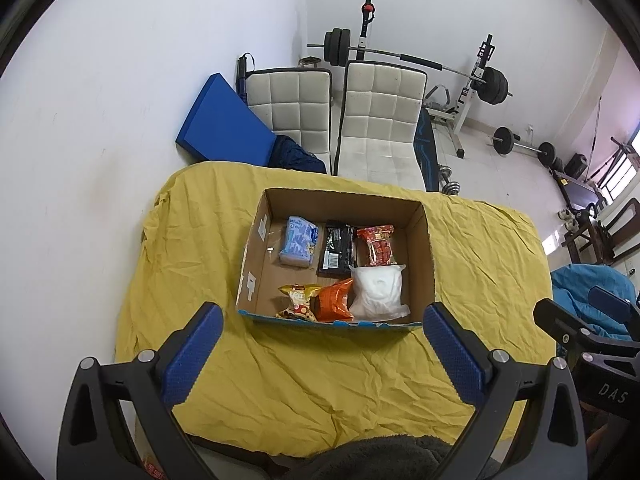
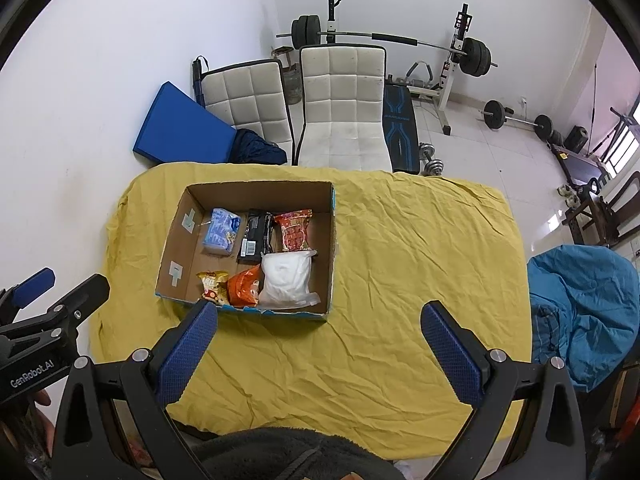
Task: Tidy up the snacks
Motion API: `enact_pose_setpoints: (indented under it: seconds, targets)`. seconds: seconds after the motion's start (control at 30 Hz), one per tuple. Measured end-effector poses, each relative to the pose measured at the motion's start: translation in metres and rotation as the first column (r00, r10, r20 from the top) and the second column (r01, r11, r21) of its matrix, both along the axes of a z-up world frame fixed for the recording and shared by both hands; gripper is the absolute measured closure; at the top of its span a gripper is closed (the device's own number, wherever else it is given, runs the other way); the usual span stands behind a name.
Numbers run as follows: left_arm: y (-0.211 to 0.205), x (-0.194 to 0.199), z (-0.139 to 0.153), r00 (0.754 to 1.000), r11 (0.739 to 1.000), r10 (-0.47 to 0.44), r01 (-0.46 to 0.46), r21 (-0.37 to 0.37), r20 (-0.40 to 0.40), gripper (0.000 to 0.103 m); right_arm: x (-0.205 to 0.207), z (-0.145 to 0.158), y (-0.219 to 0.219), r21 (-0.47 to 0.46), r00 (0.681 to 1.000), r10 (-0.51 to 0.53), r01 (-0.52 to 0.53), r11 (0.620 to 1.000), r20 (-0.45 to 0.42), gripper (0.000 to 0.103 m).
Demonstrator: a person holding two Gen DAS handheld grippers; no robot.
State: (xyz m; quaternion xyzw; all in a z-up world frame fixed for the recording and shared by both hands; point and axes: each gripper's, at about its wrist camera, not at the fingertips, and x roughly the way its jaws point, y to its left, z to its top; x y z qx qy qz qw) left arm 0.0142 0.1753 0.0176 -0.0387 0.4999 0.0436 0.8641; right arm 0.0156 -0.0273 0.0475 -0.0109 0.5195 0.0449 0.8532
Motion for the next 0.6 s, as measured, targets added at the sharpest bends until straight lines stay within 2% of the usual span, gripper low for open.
enact_pose_setpoints:
  seconds: [0.6]
  targets:
    - [0.0024, -0.0033, -0.0095, 1.0, 1.0, 0.01, -0.01, 0.008, -0.025, 0.0, -0.0081, 0.0001, -0.0024, -0.004, 1.0, 0.018, -0.018, 1.0, -0.003, 0.0]
